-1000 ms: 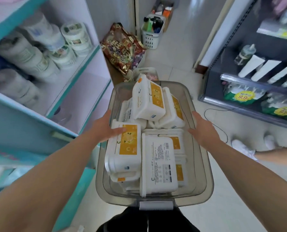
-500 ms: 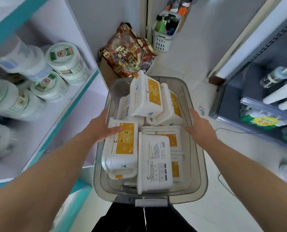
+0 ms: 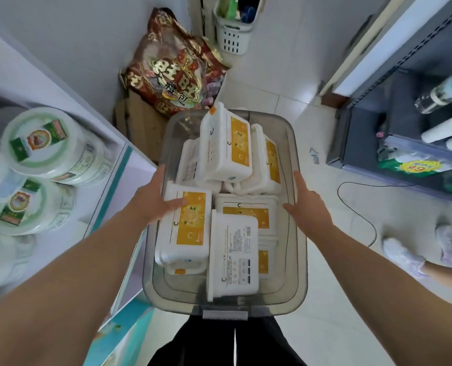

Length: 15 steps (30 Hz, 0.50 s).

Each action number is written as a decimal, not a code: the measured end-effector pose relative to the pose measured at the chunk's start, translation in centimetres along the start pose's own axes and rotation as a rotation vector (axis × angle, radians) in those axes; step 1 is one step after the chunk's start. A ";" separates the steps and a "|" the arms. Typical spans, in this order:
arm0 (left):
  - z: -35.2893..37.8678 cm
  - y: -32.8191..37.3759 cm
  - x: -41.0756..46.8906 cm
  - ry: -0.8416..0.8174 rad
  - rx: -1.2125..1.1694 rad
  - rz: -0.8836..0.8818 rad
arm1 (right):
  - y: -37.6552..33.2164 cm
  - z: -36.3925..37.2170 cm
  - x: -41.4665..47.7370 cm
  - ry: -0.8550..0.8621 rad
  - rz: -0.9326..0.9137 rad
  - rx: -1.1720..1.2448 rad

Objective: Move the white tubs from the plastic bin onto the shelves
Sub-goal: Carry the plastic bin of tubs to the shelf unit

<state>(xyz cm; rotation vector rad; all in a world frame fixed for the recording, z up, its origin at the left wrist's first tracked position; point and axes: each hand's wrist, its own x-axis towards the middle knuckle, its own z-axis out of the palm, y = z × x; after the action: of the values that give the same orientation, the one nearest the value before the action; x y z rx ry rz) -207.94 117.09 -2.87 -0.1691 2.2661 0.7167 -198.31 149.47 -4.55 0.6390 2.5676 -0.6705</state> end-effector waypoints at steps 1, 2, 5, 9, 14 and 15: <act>0.1 -0.3 0.4 -0.007 0.004 0.003 | 0.1 0.4 0.1 -0.012 0.019 -0.011; 0.2 -0.5 0.7 -0.012 0.008 0.011 | 0.3 0.9 0.1 -0.025 0.039 -0.020; 0.7 -1.2 1.6 -0.015 -0.001 0.037 | 0.4 2.0 -0.1 -0.032 0.079 0.006; 1.3 -2.1 2.4 -0.016 0.040 0.046 | 0.4 3.1 -0.2 -0.013 0.099 0.034; 1.9 -3.1 2.4 -0.010 0.054 0.041 | 0.4 3.4 -0.7 -0.011 0.096 0.044; 1.9 -3.2 2.4 -0.007 0.060 0.034 | 0.4 3.3 -0.7 -0.017 0.092 0.034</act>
<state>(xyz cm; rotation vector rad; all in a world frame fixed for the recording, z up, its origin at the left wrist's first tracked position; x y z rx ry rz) -207.47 115.72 -7.07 -0.0991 2.2860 0.6646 -196.61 147.81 -6.98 0.7549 2.4994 -0.6875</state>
